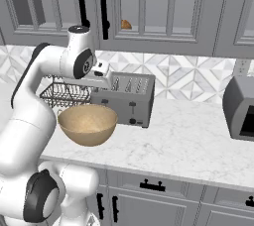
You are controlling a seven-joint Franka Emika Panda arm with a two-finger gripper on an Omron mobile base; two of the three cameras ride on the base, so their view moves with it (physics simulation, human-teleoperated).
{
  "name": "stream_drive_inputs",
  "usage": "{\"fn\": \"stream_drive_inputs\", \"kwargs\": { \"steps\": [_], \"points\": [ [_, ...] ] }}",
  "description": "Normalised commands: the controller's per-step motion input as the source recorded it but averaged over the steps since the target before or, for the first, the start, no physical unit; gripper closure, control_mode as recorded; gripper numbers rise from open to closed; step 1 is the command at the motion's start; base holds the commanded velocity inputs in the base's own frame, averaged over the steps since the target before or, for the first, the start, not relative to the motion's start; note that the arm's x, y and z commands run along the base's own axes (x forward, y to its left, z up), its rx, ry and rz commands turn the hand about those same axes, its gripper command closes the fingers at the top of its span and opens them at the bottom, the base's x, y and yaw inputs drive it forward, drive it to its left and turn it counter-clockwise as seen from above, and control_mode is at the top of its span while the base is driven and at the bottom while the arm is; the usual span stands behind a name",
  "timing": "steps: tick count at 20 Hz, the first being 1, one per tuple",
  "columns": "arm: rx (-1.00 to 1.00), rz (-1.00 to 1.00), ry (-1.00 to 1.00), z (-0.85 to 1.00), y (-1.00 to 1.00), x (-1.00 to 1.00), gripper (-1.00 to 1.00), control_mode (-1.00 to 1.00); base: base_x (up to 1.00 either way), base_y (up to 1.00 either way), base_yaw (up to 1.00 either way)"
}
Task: Open the cabinet, pick up the bread from the cabinet and place it in the basket. Then move the basket to the dining counter.
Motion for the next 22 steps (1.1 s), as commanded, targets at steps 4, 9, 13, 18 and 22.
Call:
{"fn": "stream_drive_inputs", "kwargs": {
  "steps": [4,9,13,18,22],
  "points": [
    [-0.01,0.00,0.00,0.00,0.00,0.00,-1.00,-1.00,0.00,0.00,0.00],
    [-0.10,0.00,-0.33,0.31,0.00,-0.12,-1.00,-1.00,0.00,0.00,0.00],
    [-0.11,-0.07,-0.55,0.88,0.00,-0.03,-1.00,-1.00,0.00,0.00,0.00],
    [-0.04,-0.10,-0.47,1.00,0.00,-0.07,-1.00,-1.00,0.00,0.00,0.00],
    [0.00,-0.07,-0.37,1.00,-0.01,-0.06,-1.00,-1.00,0.00,0.00,0.00]
  ]
}}
